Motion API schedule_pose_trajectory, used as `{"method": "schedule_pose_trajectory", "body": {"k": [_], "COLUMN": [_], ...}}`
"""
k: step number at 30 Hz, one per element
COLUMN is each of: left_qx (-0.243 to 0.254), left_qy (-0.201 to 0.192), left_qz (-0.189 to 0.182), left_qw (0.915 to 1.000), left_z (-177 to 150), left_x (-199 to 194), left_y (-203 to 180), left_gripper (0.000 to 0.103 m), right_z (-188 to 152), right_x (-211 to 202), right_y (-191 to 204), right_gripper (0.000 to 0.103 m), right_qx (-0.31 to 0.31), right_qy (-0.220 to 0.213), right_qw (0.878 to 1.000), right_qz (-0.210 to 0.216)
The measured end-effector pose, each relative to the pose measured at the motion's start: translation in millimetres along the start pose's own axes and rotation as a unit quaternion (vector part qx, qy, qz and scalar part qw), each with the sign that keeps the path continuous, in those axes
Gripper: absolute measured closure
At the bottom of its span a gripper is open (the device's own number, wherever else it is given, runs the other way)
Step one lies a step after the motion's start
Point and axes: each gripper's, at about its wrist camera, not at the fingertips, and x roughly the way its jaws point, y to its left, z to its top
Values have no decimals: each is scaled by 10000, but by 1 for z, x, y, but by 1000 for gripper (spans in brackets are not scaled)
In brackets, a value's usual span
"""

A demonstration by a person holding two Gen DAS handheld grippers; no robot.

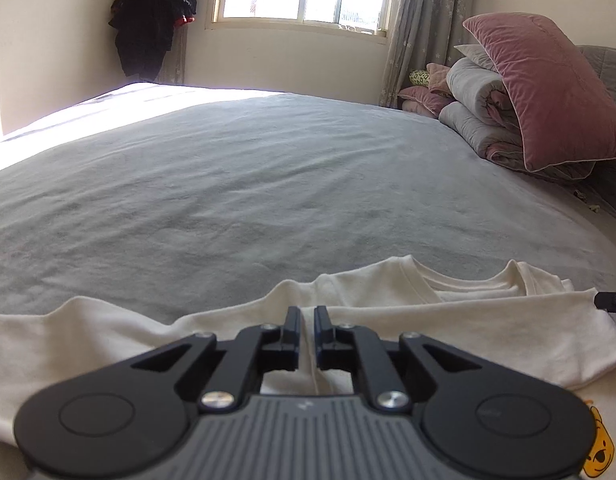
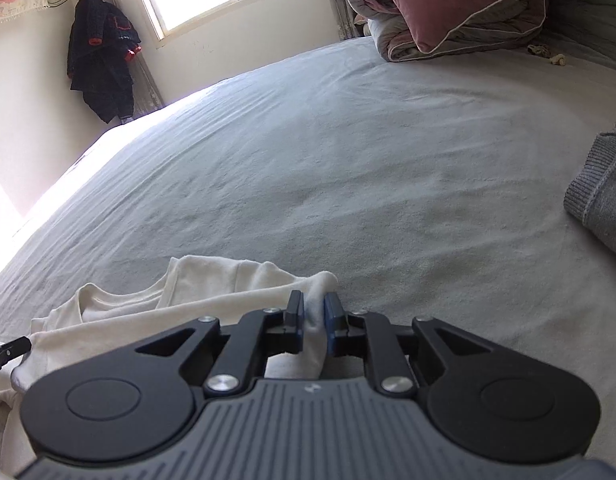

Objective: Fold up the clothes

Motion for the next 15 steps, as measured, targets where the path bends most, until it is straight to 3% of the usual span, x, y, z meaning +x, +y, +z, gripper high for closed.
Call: {"method": "schedule_pose_trajectory", "body": {"k": [2, 5, 8, 11, 14, 15], "left_qx": [-3, 246, 577, 598, 459, 418], "left_qy": [-99, 74, 455, 536, 496, 476], "left_qz": [-157, -371, -315, -220, -189, -117], "left_qw": [9998, 9990, 9968, 9965, 9975, 9979], "left_z": [2, -6, -24, -24, -15, -13], "left_x": [-12, -15, -6, -14, -33, -40], "left_y": [-1, -12, -22, -24, -20, -17], "left_gripper": [95, 95, 95, 95, 81, 72], "right_z": [-1, -9, -23, -37, -38, -38], "right_x": [-13, -30, -33, -26, -34, -38], "right_y": [6, 16, 23, 28, 35, 37], "right_gripper": [84, 84, 84, 84, 84, 84], "right_qx": [-220, -526, -717, -963, -1053, -1060], "right_qy": [-47, -44, 148, 405, 382, 346], "right_qw": [9997, 9985, 9972, 9945, 9937, 9938], "right_qz": [63, 157, 169, 27, -59, -48]}}
